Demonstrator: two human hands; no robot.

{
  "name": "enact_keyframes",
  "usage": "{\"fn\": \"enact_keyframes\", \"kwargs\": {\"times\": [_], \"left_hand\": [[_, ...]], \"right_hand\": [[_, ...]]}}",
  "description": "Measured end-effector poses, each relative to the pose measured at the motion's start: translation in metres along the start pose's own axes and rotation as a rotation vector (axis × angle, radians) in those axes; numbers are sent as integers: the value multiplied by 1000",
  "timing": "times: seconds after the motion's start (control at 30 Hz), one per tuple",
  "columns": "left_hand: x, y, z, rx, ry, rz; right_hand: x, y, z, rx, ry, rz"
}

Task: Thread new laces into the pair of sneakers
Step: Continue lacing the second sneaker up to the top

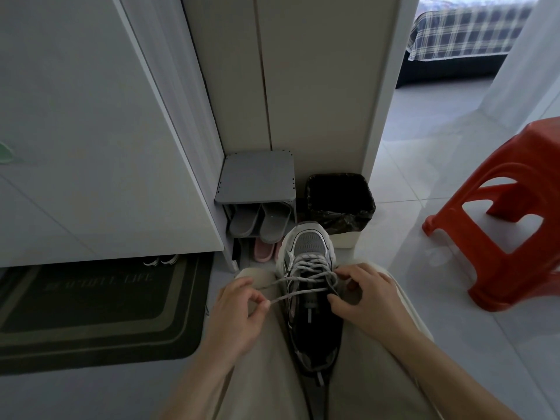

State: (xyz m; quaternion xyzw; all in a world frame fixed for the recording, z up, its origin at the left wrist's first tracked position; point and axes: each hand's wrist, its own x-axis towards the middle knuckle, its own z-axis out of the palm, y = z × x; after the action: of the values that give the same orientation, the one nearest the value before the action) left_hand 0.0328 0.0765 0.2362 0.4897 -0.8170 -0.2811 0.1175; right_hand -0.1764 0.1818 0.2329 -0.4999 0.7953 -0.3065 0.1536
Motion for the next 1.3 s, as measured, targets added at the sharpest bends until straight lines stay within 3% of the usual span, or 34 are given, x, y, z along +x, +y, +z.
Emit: {"fn": "enact_keyframes", "kwargs": {"times": [0.2,0.33,0.43,0.53,0.63,0.93,1.3], "left_hand": [[12,7,-3,-103,-19,53],[29,9,-5,-10,-125,72],[38,18,-15,-87,-76,95],[46,32,-34,-194,-69,135],[48,36,-52,-219,-115,168],[53,-10,-86,-367,94,37],[34,-39,-63,-252,71,1]], "right_hand": [[2,0,-2,-1,-29,-13],[7,-8,-3,94,3,-20],[18,-23,0,41,8,-117],[31,-43,5,-98,-70,-257],[44,-62,11,-158,-172,-286],[64,-108,-16,190,-134,-215],[87,-117,-21,464,14,-10]]}}
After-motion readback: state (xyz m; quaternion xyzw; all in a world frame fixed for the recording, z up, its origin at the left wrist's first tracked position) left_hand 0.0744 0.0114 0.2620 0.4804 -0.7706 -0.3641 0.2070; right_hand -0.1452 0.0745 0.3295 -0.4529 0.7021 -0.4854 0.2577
